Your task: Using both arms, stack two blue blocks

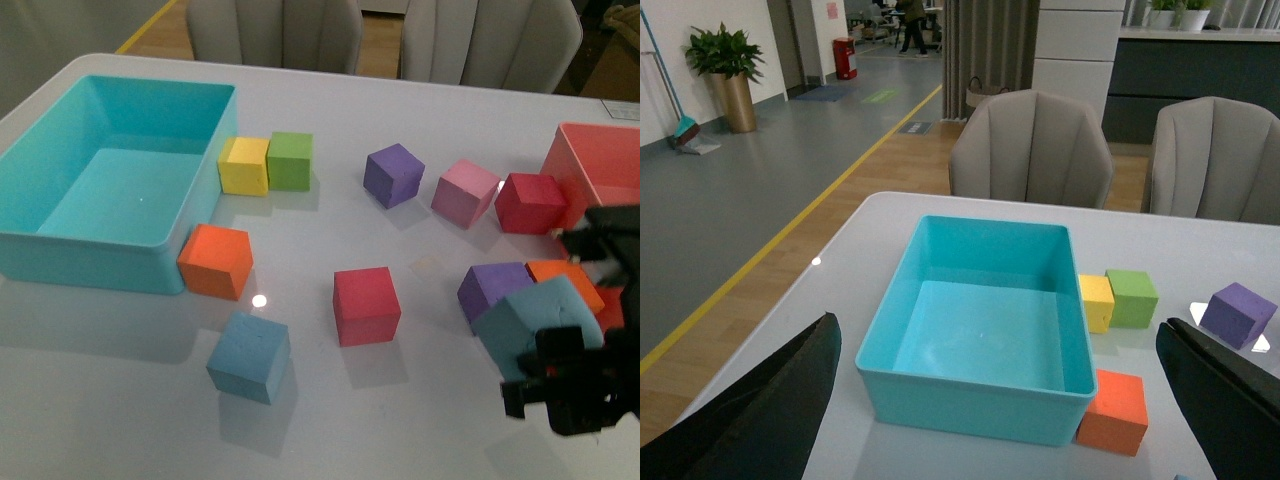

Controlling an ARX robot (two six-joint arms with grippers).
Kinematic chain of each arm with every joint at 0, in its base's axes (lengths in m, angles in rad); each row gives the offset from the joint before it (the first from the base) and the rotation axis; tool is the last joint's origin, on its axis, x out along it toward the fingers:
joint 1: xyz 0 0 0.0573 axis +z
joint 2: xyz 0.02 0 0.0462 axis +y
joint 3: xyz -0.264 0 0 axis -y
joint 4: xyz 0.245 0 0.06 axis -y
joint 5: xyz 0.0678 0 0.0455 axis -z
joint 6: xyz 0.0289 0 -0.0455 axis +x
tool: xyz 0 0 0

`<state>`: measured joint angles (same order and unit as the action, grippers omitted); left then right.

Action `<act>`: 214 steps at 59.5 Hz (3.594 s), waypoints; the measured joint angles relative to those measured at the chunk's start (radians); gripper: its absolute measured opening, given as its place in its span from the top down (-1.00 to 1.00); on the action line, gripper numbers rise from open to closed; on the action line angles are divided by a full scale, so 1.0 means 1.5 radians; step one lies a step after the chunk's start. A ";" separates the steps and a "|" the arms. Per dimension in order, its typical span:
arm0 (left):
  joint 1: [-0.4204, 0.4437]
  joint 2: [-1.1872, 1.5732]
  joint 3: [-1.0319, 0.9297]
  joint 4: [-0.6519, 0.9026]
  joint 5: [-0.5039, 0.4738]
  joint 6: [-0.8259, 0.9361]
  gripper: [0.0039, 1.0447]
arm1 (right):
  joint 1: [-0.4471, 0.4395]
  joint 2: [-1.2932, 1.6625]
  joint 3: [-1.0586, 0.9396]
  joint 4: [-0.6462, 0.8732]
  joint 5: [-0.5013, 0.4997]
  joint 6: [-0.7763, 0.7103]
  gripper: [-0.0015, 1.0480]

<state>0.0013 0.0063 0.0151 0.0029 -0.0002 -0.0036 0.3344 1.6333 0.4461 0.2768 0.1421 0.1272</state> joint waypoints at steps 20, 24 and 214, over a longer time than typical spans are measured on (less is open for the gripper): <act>0.000 0.000 0.000 0.000 0.000 0.000 -0.84 | 0.012 0.149 0.225 -0.080 0.032 0.030 0.36; 0.000 0.000 0.000 0.000 0.000 0.000 -0.84 | 0.024 0.190 0.278 -0.100 0.032 0.039 0.37; 0.000 0.000 0.000 0.000 0.000 0.000 -0.84 | -0.220 -0.625 -0.286 0.263 -0.093 -0.083 0.96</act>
<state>0.0013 0.0059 0.0151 0.0025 -0.0002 -0.0036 0.0036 0.6960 0.0166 0.6712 0.0021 0.0029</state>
